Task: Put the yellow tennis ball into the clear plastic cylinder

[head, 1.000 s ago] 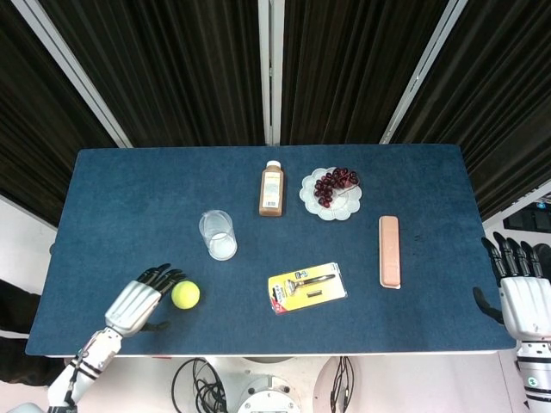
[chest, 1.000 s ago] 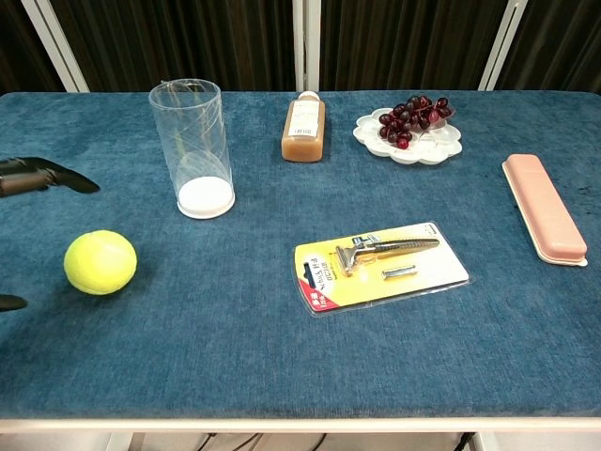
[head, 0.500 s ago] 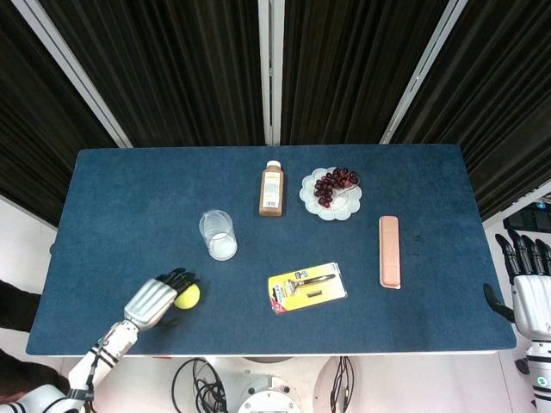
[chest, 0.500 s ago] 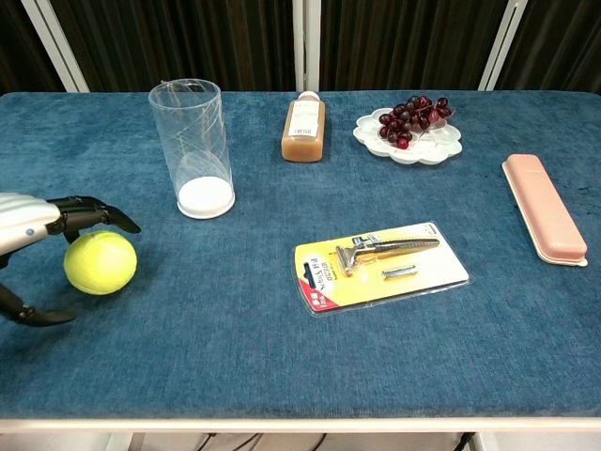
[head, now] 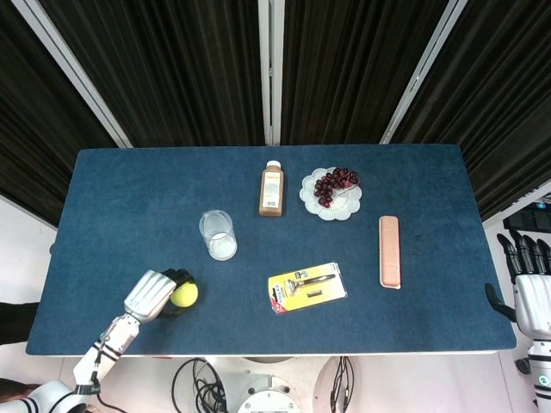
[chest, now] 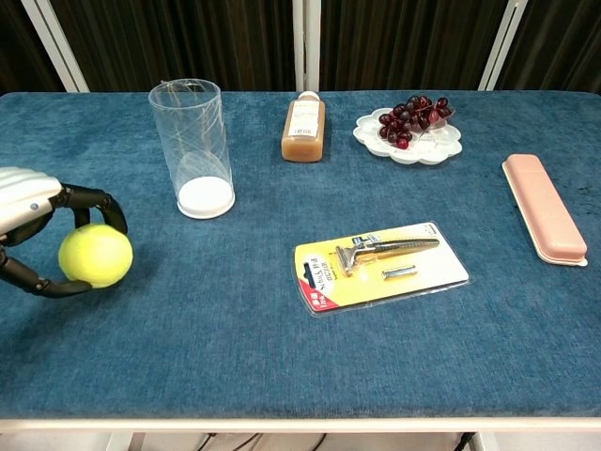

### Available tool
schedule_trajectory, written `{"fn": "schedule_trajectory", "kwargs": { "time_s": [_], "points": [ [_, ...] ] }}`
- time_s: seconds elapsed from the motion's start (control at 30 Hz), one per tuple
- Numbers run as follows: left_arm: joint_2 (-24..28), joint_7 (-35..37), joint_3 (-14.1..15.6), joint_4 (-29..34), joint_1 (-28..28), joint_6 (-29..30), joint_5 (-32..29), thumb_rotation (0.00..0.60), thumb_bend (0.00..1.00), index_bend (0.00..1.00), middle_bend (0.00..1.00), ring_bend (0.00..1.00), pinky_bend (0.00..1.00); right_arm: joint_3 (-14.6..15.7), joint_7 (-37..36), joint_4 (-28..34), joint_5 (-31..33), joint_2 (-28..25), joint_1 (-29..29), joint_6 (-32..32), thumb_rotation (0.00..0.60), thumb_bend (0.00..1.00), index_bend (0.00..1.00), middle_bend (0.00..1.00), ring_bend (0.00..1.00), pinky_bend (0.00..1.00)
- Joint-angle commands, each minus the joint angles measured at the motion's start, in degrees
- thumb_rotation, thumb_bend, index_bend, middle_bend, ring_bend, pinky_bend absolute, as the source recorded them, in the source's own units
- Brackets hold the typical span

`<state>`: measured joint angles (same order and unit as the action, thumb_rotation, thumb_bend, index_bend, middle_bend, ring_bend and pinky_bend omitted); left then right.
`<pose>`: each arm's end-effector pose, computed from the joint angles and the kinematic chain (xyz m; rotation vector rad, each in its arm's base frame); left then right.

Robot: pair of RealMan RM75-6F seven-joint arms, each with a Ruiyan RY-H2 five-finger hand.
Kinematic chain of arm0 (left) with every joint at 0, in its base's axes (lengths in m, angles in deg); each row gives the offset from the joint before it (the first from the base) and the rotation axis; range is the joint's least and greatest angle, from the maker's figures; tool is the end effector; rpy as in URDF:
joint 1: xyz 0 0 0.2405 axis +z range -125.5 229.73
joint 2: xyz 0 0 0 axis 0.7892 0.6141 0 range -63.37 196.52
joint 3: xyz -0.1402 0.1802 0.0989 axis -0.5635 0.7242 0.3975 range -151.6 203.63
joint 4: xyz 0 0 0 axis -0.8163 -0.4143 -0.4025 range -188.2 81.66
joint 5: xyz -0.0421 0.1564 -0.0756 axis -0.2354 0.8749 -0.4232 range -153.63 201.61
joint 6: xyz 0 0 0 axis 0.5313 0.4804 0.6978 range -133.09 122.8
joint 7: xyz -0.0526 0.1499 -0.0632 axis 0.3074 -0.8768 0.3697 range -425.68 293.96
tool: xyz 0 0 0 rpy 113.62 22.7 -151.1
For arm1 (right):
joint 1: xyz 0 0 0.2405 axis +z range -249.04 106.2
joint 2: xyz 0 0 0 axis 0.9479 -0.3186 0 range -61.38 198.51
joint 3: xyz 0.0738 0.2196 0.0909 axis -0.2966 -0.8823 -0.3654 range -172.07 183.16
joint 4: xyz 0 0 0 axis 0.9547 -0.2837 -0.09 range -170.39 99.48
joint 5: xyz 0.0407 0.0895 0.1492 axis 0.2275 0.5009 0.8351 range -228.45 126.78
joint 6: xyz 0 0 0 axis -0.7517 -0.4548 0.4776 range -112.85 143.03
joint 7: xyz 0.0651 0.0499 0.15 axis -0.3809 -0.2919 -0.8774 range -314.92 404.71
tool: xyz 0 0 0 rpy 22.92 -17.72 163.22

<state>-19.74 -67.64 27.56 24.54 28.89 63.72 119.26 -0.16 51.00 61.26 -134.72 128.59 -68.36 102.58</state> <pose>-0.2159 0.2584 0.0171 -1.9426 -0.8861 -1.0219 -0.2865 -0.2032 0.2165 1.3228 -0.7937 0.8486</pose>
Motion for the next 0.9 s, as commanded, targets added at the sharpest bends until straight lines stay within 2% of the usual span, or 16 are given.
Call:
{"fn": "schedule_trajectory", "kwargs": {
  "time_s": [0.03, 0.23, 0.43, 0.57, 0.63, 0.73, 0.9],
  "points": [
    [0.62, 0.72, -0.51, 0.87, 0.16, 1.79, 0.27, 0.6, 0.26, 0.53, 0.52, 0.56, 0.83, -0.02, 0.02, 0.02, 0.08, -0.06, -0.01, -0.02, 0.6, 0.29, 0.0, 0.0, 0.0, 0.0],
    [5.62, 0.13, -3.5, 6.43, 0.41, 6.24, -0.45, 0.6, 0.27, 0.54, 0.53, 0.56, 0.84, 0.0, 0.02, 0.15, 0.03, -0.29, -0.06, -0.01, 0.6, 0.29, 0.0, 0.0, 0.0, 0.0],
    [11.08, -4.28, -9.41, 11.25, -0.81, 9.65, -2.37, 0.6, 0.27, 0.54, 0.54, 0.56, 0.84, 0.19, 0.29, 0.35, -0.58, -0.1, 0.18, -0.23, 0.6, 0.29, 0.0, 0.0, 0.0, 0.0],
    [13.56, -4.79, -13.63, 15.46, -3.39, 7.72, -5.76, 0.6, 0.27, 0.54, 0.54, 0.56, 0.84, 0.31, 0.82, 0.57, -0.91, 0.18, 0.36, -0.37, 0.6, 0.29, 0.0, 0.0, 0.0, 0.0],
    [13.93, -4.3, -14.75, 17.34, -4.56, 6.28, -7.16, 0.6, 0.27, 0.54, 0.54, 0.56, 0.84, 0.31, 0.98, 0.58, -0.83, 0.3, 0.37, -0.41, 0.6, 0.29, 0.0, 0.0, 0.0, 0.0],
    [13.81, -4.73, -15.14, 18.58, -6.79, 2.96, -8.26, 0.6, 0.27, 0.55, 0.54, 0.57, 0.86, 0.31, 0.98, 0.47, -0.6, 0.52, 0.41, -0.6, 0.6, 0.29, 0.0, 0.0, 0.0, 0.0],
    [9.35, -5.09, -15.64, 16.73, -10.02, -0.28, -10.57, 0.6, 0.27, 0.54, 0.54, 0.57, 0.86, 0.6, 0.86, 0.27, -0.94, 1.0, 0.56, -0.94, 0.6, 0.29, 0.0, 0.0, 0.0, 0.0]
  ]
}}
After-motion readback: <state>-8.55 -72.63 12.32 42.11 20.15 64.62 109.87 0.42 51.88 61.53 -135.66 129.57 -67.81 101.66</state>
